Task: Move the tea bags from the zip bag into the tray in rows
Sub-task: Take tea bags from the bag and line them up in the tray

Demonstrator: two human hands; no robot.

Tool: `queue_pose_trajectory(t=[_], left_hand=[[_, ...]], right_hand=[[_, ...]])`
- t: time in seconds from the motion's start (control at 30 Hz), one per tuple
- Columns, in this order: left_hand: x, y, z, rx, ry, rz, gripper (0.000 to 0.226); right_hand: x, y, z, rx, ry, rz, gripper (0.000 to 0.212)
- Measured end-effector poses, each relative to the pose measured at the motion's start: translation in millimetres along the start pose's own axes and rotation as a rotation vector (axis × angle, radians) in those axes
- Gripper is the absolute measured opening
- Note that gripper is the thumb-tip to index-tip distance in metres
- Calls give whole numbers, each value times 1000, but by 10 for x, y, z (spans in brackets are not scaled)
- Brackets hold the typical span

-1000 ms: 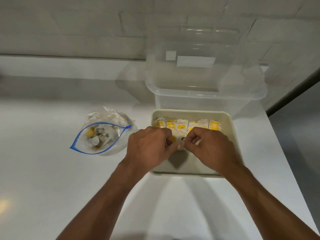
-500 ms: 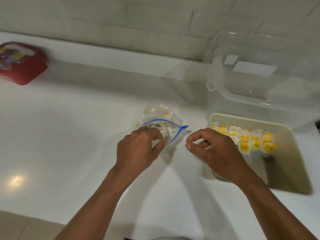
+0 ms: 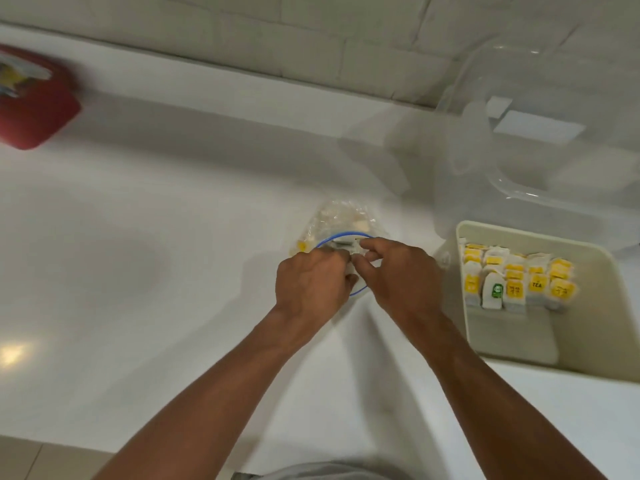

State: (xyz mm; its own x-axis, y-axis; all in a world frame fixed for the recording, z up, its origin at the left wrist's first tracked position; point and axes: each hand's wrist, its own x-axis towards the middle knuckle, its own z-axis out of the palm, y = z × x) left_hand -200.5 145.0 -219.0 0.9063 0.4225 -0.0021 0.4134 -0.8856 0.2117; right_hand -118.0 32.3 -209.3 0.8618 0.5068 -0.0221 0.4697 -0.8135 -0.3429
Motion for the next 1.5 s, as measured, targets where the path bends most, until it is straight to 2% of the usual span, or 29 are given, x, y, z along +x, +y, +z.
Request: queue_pose_trajectory(t=[0.1,0.23,0.3,0.4,0.5,0.7,0.97,1.07,1.17,1.23,1.33,1.5], left_hand=[[54,13,58,15,16,-5,25],[77,-43,74,-87,51,-32,19],[73,-85,45,-230,28,-82,16],[69,-159,-47,-587,-43,-199,8],[65,-209,-113,-873,-92,-263,11],[78,-285,-240,-1135,-192,-275,15],[59,-242,-315,-1154,-198,-204,11],[54,-239,-285,-955,-141,-149,8],[28,-197,-344,-775,-81,-74,10],[22,-178,-406,-707,-72,-48,14],[13,-157,-457,-608,-142,1,25],[14,-115,-460,-559,-157,10,22]], right_hand=[[41,1,55,-35,11,13,32],[55,40,57,105,96,26,20],[45,67,10,221,91,61,15],[23,118,-43,406,44,72,9],[27,147,-104,584,-3,129,8],[3,112,-206,824,-91,212,5],[-22,127,-275,960,-110,247,12],[-35,147,-303,994,-151,209,16],[-45,165,-326,973,-144,194,8],[-56,174,-337,935,-111,194,6],[-63,204,-308,844,-48,166,4],[-97,248,-281,751,6,100,6]])
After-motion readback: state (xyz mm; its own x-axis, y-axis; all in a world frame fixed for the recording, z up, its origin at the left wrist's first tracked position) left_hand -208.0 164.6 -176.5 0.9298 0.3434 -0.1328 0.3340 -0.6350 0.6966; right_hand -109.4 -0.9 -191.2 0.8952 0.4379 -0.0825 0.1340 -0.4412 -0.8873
